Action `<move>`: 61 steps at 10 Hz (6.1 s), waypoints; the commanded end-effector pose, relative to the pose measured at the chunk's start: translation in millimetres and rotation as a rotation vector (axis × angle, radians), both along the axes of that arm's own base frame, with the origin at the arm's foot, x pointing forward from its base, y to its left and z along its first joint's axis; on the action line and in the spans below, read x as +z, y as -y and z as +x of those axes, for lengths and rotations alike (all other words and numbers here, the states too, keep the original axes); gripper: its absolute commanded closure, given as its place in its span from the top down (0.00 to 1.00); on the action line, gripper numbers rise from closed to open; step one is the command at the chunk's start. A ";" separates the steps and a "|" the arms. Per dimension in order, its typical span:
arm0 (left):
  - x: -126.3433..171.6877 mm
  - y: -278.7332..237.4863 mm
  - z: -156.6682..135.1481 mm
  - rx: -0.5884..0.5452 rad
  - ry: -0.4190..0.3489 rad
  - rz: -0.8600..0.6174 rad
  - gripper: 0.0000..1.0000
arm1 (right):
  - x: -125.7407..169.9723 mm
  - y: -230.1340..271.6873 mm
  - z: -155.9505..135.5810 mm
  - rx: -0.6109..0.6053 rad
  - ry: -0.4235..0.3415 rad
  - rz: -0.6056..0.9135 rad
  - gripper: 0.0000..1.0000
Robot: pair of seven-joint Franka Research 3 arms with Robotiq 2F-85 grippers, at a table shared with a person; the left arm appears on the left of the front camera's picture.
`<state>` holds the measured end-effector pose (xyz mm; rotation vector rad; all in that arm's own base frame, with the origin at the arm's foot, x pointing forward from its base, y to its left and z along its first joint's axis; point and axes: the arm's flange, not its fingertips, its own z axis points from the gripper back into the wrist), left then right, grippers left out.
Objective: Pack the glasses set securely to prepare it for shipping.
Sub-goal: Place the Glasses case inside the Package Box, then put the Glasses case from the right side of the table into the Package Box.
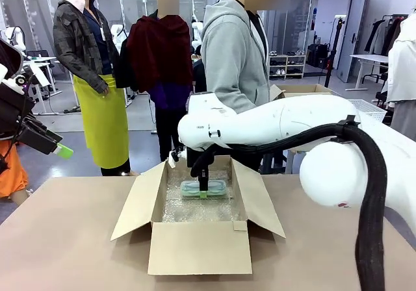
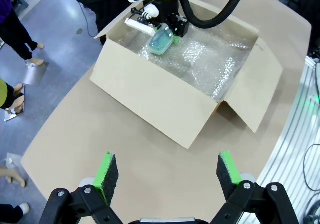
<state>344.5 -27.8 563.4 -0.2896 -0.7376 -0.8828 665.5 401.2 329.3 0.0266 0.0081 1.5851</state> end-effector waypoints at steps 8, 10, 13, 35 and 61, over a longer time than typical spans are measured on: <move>2.0 -2.0 0.3 -0.010 0.006 -0.012 1.00 | 24.7 -10.6 5.9 0.045 -0.037 0.009 1.00; 2.0 -2.0 0.3 -0.010 0.006 -0.012 1.00 | 16.3 -2.9 1.7 0.006 -0.021 0.005 1.00; 2.0 -2.0 0.3 -0.010 0.006 -0.012 1.00 | 16.3 -2.9 1.7 0.006 -0.021 0.005 1.00; 2.0 -2.0 0.3 -0.010 0.006 -0.012 1.00 | 190.3 286.7 -200.5 -0.809 0.246 0.411 1.00; 2.0 -2.0 0.3 -0.010 0.006 -0.012 1.00 | 82.2 402.1 -22.4 -1.032 0.220 0.012 1.00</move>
